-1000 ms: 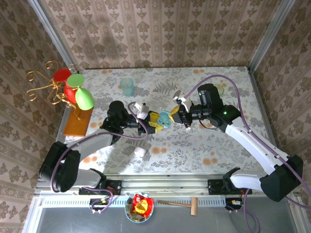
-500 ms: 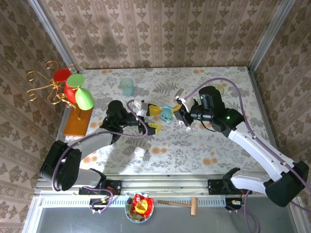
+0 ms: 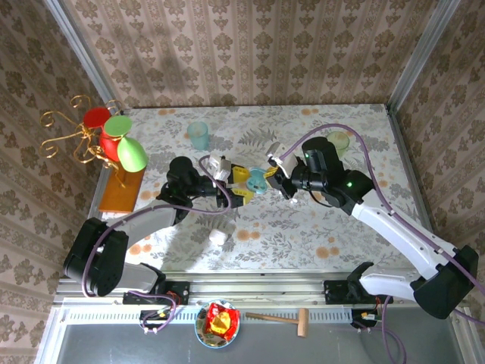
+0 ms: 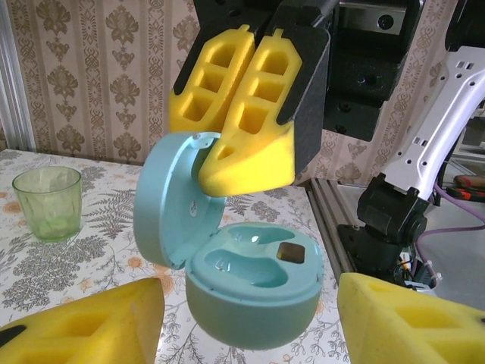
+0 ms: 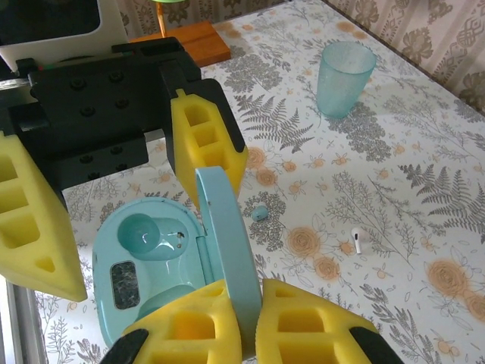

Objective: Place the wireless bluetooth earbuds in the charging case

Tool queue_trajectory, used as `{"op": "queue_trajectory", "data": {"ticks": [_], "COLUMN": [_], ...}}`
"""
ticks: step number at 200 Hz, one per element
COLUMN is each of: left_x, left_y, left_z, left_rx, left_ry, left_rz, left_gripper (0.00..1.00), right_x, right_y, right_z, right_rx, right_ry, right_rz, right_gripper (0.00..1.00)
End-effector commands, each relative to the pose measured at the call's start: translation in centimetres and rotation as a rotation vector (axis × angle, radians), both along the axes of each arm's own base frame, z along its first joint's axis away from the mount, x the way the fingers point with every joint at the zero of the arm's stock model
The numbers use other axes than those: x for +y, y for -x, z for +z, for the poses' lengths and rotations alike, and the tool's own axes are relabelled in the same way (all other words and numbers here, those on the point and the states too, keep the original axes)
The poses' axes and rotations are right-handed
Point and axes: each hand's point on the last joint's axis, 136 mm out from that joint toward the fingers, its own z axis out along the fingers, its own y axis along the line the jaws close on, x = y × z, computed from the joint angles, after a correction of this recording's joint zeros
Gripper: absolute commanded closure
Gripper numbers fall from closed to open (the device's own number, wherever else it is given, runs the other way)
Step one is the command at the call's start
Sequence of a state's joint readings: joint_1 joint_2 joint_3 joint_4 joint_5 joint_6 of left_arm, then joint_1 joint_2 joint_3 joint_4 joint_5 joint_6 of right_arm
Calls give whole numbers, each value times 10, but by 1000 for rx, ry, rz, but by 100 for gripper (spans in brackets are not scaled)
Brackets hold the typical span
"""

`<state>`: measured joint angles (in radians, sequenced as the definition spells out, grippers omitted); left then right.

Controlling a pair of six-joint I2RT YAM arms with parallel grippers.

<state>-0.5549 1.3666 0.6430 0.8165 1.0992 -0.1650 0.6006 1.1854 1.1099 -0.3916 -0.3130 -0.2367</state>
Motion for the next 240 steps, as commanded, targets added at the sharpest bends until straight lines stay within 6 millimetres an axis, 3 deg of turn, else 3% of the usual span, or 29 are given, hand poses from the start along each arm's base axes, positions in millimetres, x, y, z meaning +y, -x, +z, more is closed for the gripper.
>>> {"op": "queue_trajectory", "data": {"ticks": [1, 29, 67, 89, 136, 178, 240], "left_x": [0, -1, -1, -1, -1, -1, -1], "left_y": [2, 4, 4, 5, 4, 5, 6], "left_z": [10, 11, 11, 12, 14, 14, 13], "left_rx": [-43, -48, -53, -55, -55, -54, -56], "left_ry": [18, 17, 19, 20, 23, 23, 24], "left_rz": [-8, -18, -21, -24, -18, -22, -23], "left_gripper": [38, 45, 43, 51, 44, 56, 52], "right_x": [6, 9, 11, 12, 14, 14, 14], "right_y": [-1, -1, 0, 1, 1, 2, 3], "right_z": [21, 21, 21, 19, 16, 15, 11], "right_rx": [-51, -42, -37, -28, -18, -16, -4], "right_ry": [-24, -30, -36, -32, -25, -21, -10], "right_rz": [21, 32, 46, 55, 62, 64, 68], "right_gripper": [100, 100, 100, 100, 100, 100, 100]}}
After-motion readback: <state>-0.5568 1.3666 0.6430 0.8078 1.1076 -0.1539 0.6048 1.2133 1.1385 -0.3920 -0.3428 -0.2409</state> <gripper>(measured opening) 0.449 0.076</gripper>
